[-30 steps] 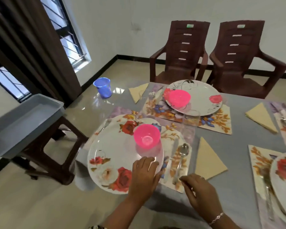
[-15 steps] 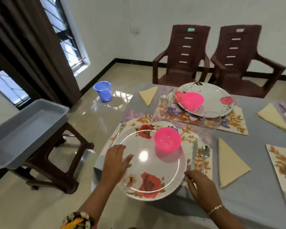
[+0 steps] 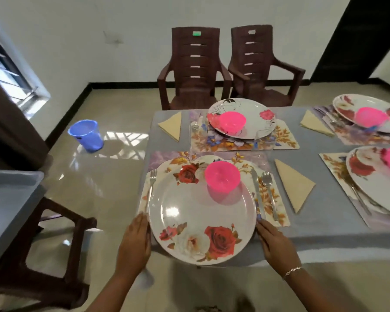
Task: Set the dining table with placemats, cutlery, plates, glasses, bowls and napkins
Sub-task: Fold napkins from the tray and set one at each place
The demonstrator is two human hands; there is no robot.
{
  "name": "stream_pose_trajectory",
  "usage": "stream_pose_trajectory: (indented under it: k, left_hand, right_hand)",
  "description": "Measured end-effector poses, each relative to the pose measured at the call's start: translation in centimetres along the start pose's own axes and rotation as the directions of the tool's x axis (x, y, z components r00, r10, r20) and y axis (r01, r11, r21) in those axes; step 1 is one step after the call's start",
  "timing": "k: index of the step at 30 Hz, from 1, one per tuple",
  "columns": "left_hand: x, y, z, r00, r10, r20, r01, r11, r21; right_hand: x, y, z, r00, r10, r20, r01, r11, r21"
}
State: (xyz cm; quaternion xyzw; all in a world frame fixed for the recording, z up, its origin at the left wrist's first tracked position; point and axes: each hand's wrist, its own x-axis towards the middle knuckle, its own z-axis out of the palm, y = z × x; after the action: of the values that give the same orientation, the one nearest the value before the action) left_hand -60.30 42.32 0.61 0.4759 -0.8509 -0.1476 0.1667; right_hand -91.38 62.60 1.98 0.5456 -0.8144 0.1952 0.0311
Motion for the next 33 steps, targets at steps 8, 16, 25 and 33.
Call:
stream_pose_trajectory:
  k: [8,16,25,33]
  left_hand:
    - [0.4,-1.0,-0.4,0.979,0.118,0.168,-0.115,0.993,-0.031]
    - [0.3,-1.7,-0.2,0.949,0.257,0.184,-0.252,0.967,-0.049]
    - [-1.2,-0.8,-0.2,0.95,0.26,0.173,-0.257,0.966,-0.036]
    - [-2.8,-0.7,0.1,0.95,0.229,0.211,-0.236,0.972,0.009]
  right_hand:
    - [-0.3,-0.4,0.3,0.989,-0.136,0.051,0.14,0.987,-0.084]
    - [-0.4,-0.5,0.8,0.987,-0.064,0.149,0.1,0.964,-0.247]
    - [-1.3,-0.4,0.8,0.991,-0.085,0.102,0.105,0.971,-0.215]
    - [-3.0,-1.7,0.0,0.987,0.047,0.155,-0.008,0.97,-0.245]
